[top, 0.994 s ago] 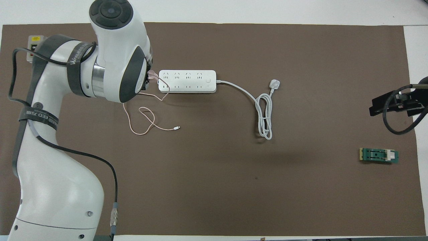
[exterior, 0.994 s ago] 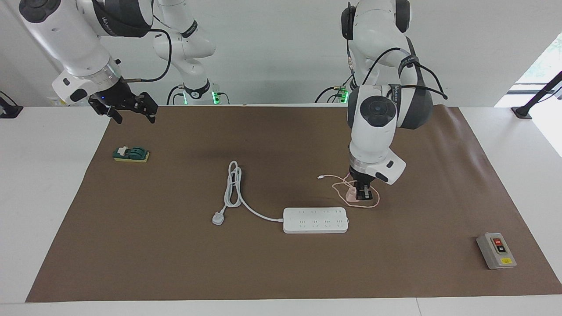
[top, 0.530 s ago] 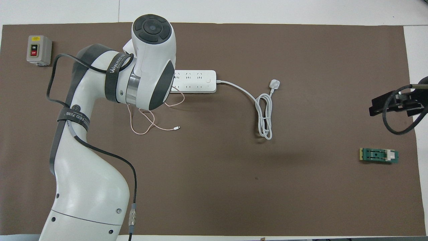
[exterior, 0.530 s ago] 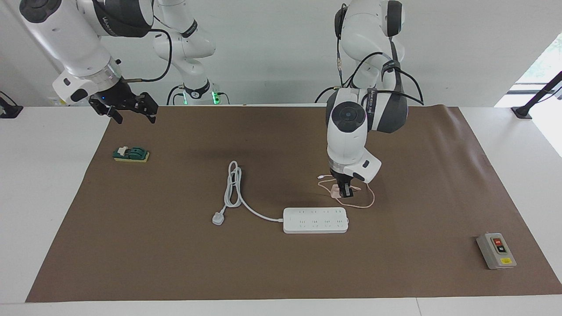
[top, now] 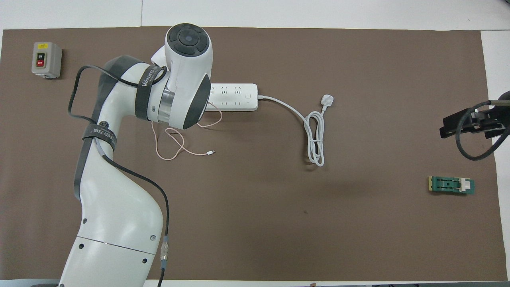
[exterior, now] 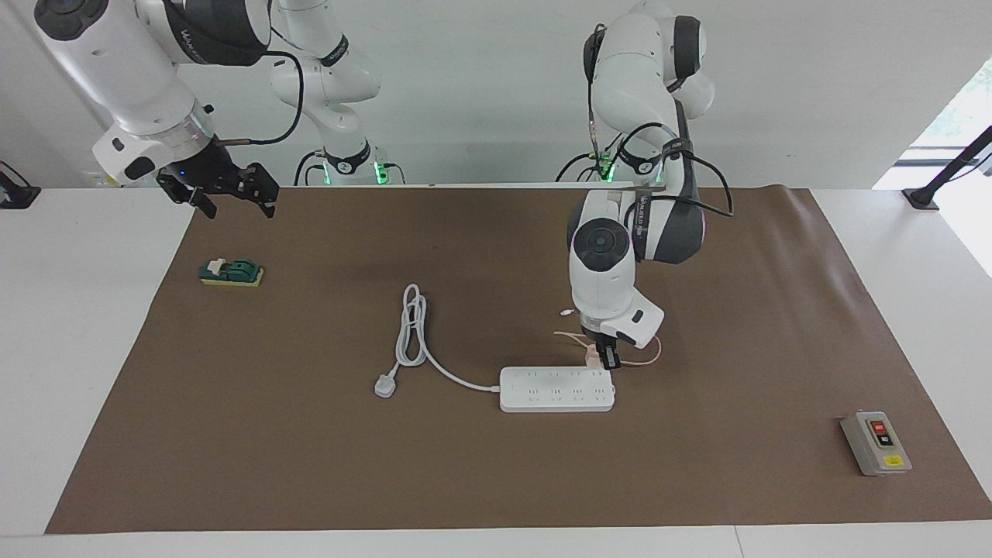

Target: Plug charger into power strip

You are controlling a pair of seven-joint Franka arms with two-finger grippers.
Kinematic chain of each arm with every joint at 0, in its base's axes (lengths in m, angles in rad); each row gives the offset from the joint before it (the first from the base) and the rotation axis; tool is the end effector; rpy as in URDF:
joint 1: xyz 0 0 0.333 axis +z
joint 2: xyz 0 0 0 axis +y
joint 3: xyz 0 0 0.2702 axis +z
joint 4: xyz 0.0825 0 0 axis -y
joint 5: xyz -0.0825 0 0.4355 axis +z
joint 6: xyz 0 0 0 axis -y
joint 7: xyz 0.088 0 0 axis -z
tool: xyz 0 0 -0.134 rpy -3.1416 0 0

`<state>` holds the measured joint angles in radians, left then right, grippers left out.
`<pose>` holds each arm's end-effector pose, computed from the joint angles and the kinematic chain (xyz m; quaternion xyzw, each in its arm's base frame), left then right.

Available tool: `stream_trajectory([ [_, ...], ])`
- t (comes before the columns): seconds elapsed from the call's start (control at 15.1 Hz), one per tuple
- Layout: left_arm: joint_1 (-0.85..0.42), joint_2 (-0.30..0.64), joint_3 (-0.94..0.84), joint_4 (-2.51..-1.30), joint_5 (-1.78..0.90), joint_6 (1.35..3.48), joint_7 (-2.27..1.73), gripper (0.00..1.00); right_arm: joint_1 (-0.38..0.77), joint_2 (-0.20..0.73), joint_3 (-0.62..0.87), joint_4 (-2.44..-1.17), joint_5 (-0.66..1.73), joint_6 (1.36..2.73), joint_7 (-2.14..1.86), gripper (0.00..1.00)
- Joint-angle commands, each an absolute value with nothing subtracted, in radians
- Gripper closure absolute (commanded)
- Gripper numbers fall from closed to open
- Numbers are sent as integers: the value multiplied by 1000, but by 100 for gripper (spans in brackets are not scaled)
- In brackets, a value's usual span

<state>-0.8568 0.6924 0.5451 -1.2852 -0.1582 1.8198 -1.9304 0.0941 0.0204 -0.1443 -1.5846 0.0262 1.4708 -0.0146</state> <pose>0.6726 -0.3070 0.2986 -0.7043 -0.7029 -0.0713 0.0695 0.5948 -0.0256 0.5246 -0.9975 0.0174 0.0665 0.0138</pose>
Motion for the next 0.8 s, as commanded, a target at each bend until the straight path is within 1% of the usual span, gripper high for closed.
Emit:
stream_trajectory([
  [0.0, -844, 709, 552, -1253, -150, 1832, -1913, 100, 86, 15, -140, -1586, 31, 1459, -20, 0],
  [0.33, -841, 709, 551, -1267, -150, 1835, -1824, 100, 87, 15, -140, -1586, 31, 1459, -20, 0],
  [0.73, -839, 710, 549, -1284, -152, 1871, -1815, 100, 87, 15, -140, -1586, 31, 1459, -20, 0],
])
